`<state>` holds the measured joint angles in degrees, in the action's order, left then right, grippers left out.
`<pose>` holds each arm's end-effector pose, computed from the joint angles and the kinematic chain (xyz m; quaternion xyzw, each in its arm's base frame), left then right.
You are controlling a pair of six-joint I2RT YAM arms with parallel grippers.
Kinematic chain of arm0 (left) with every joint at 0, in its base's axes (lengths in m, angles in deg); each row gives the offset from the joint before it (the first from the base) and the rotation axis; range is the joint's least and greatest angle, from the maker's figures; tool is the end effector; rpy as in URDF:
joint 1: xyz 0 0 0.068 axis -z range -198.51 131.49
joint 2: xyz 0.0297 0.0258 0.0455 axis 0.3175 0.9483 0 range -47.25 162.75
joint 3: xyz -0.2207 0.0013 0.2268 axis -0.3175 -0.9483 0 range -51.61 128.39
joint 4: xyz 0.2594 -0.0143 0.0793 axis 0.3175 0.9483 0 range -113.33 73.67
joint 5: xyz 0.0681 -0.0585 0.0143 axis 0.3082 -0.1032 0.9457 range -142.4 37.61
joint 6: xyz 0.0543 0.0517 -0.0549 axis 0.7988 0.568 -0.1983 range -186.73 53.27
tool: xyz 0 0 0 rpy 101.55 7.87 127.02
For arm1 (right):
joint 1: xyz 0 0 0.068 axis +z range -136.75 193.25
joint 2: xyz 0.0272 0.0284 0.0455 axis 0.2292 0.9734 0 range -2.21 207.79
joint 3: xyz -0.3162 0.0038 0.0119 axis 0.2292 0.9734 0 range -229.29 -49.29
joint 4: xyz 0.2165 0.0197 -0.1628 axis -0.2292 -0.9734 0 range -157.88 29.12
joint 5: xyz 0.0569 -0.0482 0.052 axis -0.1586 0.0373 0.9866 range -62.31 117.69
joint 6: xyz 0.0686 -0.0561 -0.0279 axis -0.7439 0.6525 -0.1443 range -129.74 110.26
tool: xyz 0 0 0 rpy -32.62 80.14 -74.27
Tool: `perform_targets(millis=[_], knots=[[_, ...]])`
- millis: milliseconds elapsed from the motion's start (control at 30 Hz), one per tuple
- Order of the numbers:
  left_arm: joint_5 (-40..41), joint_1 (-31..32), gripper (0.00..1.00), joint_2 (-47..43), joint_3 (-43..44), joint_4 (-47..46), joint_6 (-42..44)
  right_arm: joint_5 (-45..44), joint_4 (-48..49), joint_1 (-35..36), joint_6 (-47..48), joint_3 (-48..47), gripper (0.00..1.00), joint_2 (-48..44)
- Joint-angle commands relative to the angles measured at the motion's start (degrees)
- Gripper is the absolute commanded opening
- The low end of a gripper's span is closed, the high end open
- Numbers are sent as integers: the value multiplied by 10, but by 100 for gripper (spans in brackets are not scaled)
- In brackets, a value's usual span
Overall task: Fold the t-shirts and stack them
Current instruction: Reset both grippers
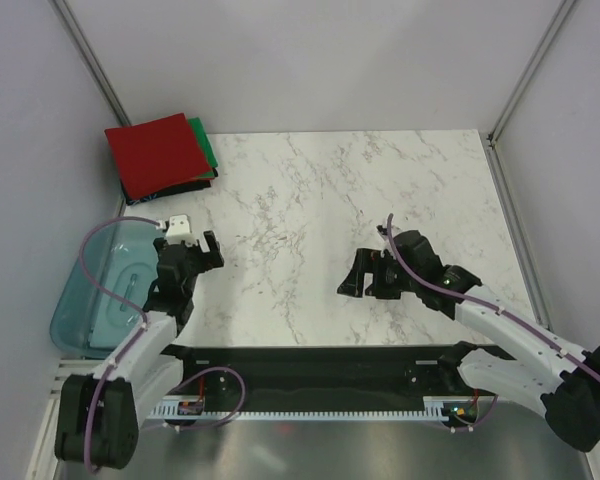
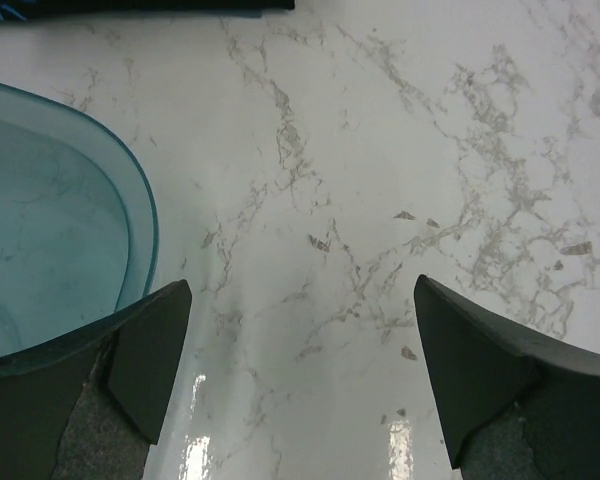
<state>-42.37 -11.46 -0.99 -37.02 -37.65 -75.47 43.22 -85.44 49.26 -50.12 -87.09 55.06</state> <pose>0.2051 -0.0107 0.2068 -0.0635 0.8017 -0.0113 0.5942 0.1690 0.1505 0.2372 -0.0180 0.9135 0.3370 0.2271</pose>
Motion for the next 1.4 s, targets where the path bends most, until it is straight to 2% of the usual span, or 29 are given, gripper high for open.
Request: perform_targets(millis=[0, 33, 133, 167, 200, 233, 267, 300, 333, 400, 433, 633, 733, 867, 900, 1000, 1100, 1133, 1200, 1233, 1300, 1367], knots=[[31, -3, 100, 101, 10, -139, 33, -13, 49, 4, -22, 20, 94, -26], [36, -3, 100, 155, 15, -163, 37, -12, 57, 5, -22, 25, 95, -30], [68, -4, 100, 230, 22, -284, 71, -9, 66, 7, -29, 39, 95, -48], [66, -5, 99, 267, 39, -262, 71, -10, 69, 7, -29, 43, 95, -60], [50, -5, 99, 286, 37, -339, 86, -15, 70, 8, -29, 51, 96, -68], [27, -4, 100, 297, 21, -373, 86, -23, 69, 8, -29, 54, 96, -77], [-48, -6, 100, 335, 11, -413, 118, -29, 69, 8, -28, 56, 97, -97], [-55, -7, 100, 353, 0, -493, 120, -50, 68, 9, -29, 62, 98, -109], [-60, -16, 100, 347, -19, -484, 102, -60, 68, 9, -29, 64, 98, -121], [-38, -30, 100, 363, -25, -532, 93, -84, 68, 9, -25, 67, 98, -160], [-49, -30, 100, 356, -21, -503, 93, -112, 69, 10, -22, 67, 98, -173], [-51, -28, 100, 360, -23, -514, 93, -213, 127, 11, 12, 68, 98, -241], [-49, -27, 100, 357, -22, -512, 93, -242, 176, 10, 61, 63, 98, -227], [-48, -27, 100, 360, -24, -517, 93, -387, 150, 10, 131, 27, 98, -129], [-48, -27, 100, 359, -23, -519, 93, -423, 148, 9, 196, 12, 98, -109], [-48, -27, 100, 360, -24, -518, 93, -494, 208, 6, 265, 25, 98, -55], [-49, -27, 100, 360, -24, -518, 93, -493, 380, -2, 346, 116, 98, -57], [-49, -27, 100, 360, -24, -518, 93, -528, 483, -4, 386, 142, 98, -58], [-49, -27, 100, 360, -23, -518, 93, -576, 571, -20, 419, 198, 98, -33], [-49, -27, 100, 359, -24, -518, 93, -575, 626, -33, 439, 207, 98, -16], [-48, -27, 100, 360, -23, -518, 93, -556, 689, -83, 421, 230, 98, 46], [-50, -28, 100, 361, -23, -517, 93, -539, 730, -104, 429, 246, 98, 105]])
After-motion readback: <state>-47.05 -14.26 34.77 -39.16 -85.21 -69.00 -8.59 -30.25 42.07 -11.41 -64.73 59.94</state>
